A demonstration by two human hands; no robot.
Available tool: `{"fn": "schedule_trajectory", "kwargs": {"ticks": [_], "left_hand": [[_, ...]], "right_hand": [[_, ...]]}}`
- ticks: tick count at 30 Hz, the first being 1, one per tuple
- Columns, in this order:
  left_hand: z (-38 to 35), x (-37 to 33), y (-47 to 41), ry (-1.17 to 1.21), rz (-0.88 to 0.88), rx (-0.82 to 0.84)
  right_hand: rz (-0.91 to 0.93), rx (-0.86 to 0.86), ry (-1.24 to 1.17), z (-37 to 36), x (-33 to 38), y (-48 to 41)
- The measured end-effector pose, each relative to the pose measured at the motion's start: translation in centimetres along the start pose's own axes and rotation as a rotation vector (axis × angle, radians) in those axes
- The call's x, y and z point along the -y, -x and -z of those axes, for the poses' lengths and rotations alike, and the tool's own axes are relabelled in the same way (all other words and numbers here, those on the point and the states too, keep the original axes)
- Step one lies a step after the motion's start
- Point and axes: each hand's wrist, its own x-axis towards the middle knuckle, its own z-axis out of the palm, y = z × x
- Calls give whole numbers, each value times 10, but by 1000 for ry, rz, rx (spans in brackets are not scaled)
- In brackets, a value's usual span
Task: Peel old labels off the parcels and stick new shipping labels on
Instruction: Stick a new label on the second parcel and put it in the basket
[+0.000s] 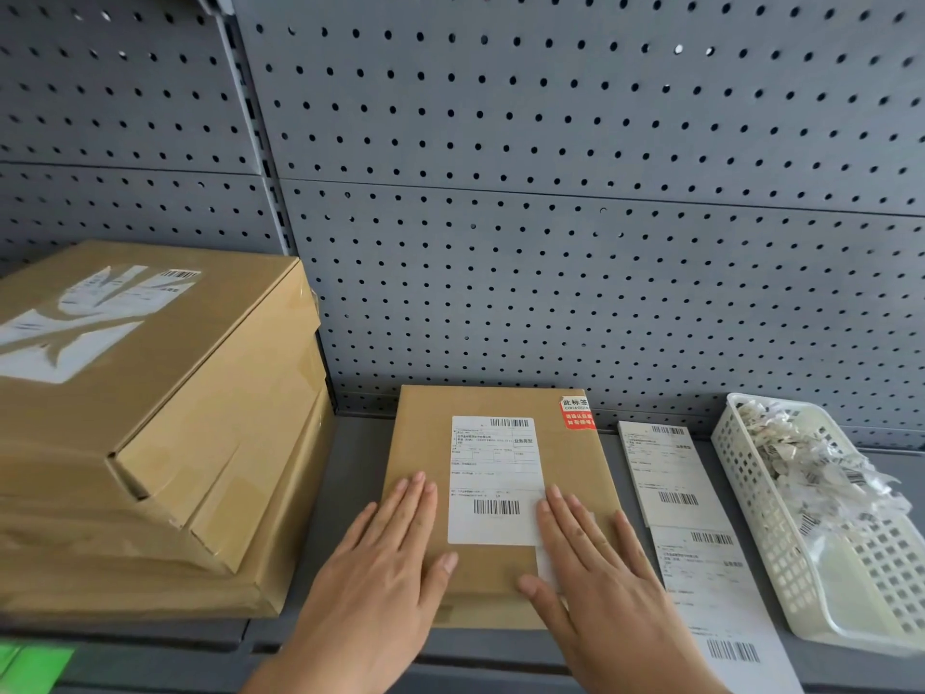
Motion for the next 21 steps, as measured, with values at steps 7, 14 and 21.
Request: {"fn": "schedule_trajectory", "kwargs": {"ticks": [7,14,21], "left_hand": [[14,-1,-3,441,181,-43],[22,4,-12,1094,426,40],[12,0,-19,1131,430,2]], "right_hand": [[-105,-3,-255,9,-18,-4],[-445,51,-760,17,-30,-15],[-607,114,-992,2,-31,-21]]}}
